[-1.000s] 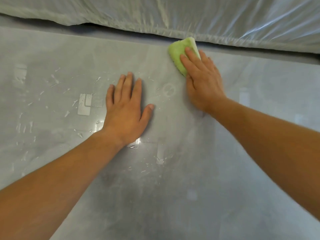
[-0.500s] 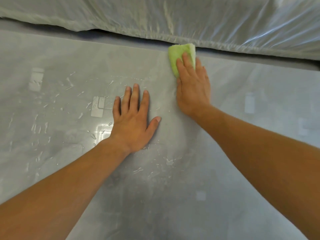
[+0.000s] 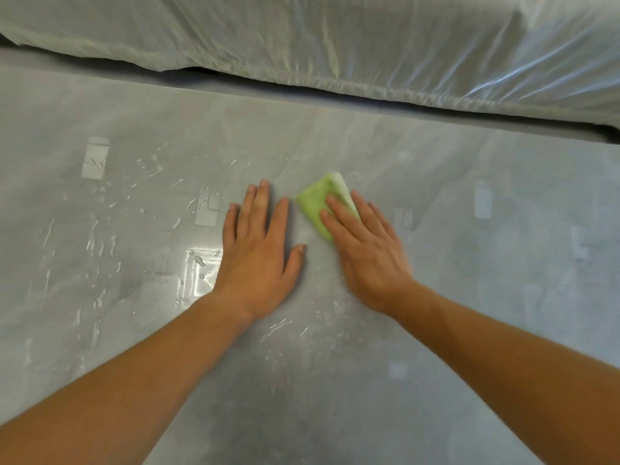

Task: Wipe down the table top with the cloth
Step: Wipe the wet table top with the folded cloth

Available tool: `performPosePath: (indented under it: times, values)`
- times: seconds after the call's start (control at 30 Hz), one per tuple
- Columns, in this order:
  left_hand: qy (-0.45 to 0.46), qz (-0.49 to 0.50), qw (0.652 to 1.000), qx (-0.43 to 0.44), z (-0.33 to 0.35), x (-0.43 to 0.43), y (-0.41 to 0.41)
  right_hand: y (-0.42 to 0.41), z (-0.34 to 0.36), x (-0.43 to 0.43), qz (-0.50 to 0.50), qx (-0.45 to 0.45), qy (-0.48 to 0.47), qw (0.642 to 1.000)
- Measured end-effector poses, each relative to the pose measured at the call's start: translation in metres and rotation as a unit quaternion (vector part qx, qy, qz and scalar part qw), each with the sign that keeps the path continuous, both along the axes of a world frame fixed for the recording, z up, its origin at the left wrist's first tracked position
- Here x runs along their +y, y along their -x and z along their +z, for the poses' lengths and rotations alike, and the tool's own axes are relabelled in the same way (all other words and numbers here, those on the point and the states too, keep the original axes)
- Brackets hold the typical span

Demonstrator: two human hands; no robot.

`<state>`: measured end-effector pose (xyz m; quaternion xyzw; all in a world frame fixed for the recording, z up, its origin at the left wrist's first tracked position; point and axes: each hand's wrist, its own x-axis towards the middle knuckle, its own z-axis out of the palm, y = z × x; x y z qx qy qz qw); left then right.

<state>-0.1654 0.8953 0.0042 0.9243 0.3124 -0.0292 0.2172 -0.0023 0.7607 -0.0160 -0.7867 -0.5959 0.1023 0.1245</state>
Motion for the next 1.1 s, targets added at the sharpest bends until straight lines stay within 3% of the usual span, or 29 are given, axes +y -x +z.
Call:
performPosePath:
  times: [0.07, 0.1, 0.2, 0.27, 0.3, 0.4, 0.5, 0.53, 0.6, 0.67, 0.7, 0.73, 0.8, 0.9, 1.0, 1.1]
  values:
    - [-0.009, 0.002, 1.000, 0.012, 0.000, -0.012, 0.017, -0.026, -0.002, -0.012, 0.084, -0.017, 0.007, 0.996]
    - [-0.011, 0.003, 1.000, 0.019, -0.001, -0.017, 0.024, -0.041, -0.003, -0.012, 0.066, -0.024, 0.009, 0.997]
    - [-0.011, 0.007, 0.999, 0.038, -0.003, -0.029, 0.039, -0.060, 0.001, 0.006, -0.173, 0.004, 0.009, 0.985]
    - [-0.007, 0.007, 0.999, 0.034, -0.005, -0.035, 0.044, -0.033, 0.004, 0.015, -0.257, 0.022, 0.009, 0.966]
    - [-0.005, 0.008, 1.000, 0.028, -0.004, -0.038, 0.045, -0.013, 0.004, 0.011, -0.235, 0.015, -0.002, 0.972]
    - [0.001, 0.014, 1.000, 0.026, -0.003, -0.044, 0.048, 0.029, 0.001, -0.032, -0.040, -0.004, 0.006, 0.999]
    - [-0.004, 0.008, 0.998, 0.056, -0.003, -0.048, 0.053, 0.004, -0.001, -0.060, 0.080, -0.021, 0.013, 0.997]
    - [-0.007, 0.004, 0.998, 0.062, -0.005, -0.048, 0.054, -0.007, -0.002, -0.061, 0.058, -0.028, 0.010, 0.998]
    - [-0.007, 0.003, 0.998, 0.067, -0.006, -0.048, 0.054, -0.016, 0.000, -0.054, -0.076, -0.014, 0.003, 0.997]
    - [-0.004, 0.011, 0.998, 0.061, -0.007, -0.048, 0.054, 0.008, 0.005, -0.042, -0.223, 0.023, 0.016, 0.974]
    - [0.001, 0.016, 0.998, 0.056, -0.006, -0.049, 0.053, 0.029, 0.007, -0.042, -0.252, 0.029, 0.024, 0.967]
    - [0.006, 0.019, 0.998, 0.055, -0.004, -0.049, 0.053, 0.052, 0.007, -0.048, -0.236, 0.027, 0.026, 0.971]
    - [0.011, 0.019, 0.998, 0.066, -0.001, -0.048, 0.053, 0.087, 0.006, -0.071, -0.112, 0.011, 0.029, 0.993]
    - [0.004, 0.024, 0.998, 0.061, 0.004, -0.052, 0.064, 0.070, 0.002, -0.104, 0.023, 0.008, 0.021, 0.999]
    - [-0.018, 0.033, 0.998, 0.059, 0.009, -0.069, 0.088, 0.032, 0.003, -0.109, -0.097, 0.010, 0.015, 0.995]
    - [-0.020, 0.052, 0.995, 0.083, 0.012, -0.089, 0.113, 0.050, 0.006, -0.098, -0.216, 0.025, 0.032, 0.976]
